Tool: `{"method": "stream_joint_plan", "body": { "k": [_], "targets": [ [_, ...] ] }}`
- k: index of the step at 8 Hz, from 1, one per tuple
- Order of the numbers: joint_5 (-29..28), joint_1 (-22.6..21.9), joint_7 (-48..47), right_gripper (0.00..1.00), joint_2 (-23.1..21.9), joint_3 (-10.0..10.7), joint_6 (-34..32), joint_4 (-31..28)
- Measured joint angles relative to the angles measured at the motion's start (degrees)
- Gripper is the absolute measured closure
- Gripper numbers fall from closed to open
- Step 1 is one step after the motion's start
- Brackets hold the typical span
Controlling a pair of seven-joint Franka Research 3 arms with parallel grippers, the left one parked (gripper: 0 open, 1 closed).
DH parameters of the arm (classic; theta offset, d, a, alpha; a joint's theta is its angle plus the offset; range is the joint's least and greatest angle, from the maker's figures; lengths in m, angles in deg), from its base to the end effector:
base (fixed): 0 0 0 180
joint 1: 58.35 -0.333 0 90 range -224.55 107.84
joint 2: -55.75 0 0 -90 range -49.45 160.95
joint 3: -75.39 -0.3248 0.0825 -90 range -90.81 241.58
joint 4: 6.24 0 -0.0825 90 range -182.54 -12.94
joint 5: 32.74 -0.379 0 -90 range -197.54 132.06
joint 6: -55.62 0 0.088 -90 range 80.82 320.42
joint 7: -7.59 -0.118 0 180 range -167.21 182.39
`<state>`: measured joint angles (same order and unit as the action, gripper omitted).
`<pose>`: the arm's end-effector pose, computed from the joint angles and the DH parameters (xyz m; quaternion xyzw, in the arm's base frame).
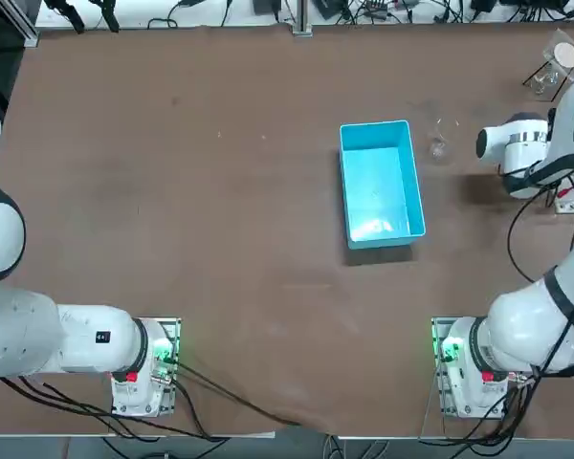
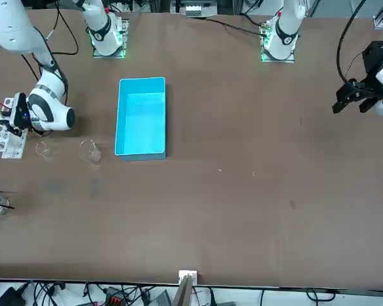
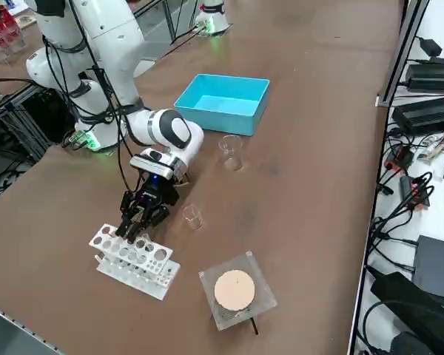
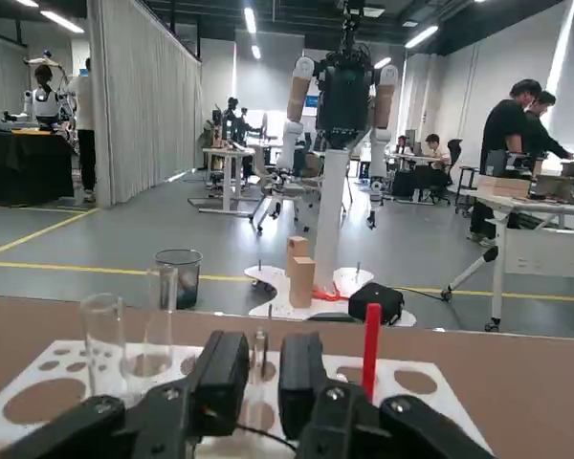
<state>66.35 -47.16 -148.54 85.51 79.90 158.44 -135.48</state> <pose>0.4564 -0.2282 0.1551 0.5333 -0.5221 0.4478 0.4924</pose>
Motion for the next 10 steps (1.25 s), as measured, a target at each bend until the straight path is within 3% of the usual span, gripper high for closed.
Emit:
{"method": "stream_joint_plan", "body": {
  "k": [3,5,10],
  "targets": [
    [0.0,0.0,0.0,0.78,0.0,0.0,0.0,0.0],
    [0.1,0.0,0.0,0.92,0.0,0.0,-0.6,0.0],
    [0.3,0.0,1.1,0.95,-1.0,0.0,-1.6,0.1]
  ]
}}
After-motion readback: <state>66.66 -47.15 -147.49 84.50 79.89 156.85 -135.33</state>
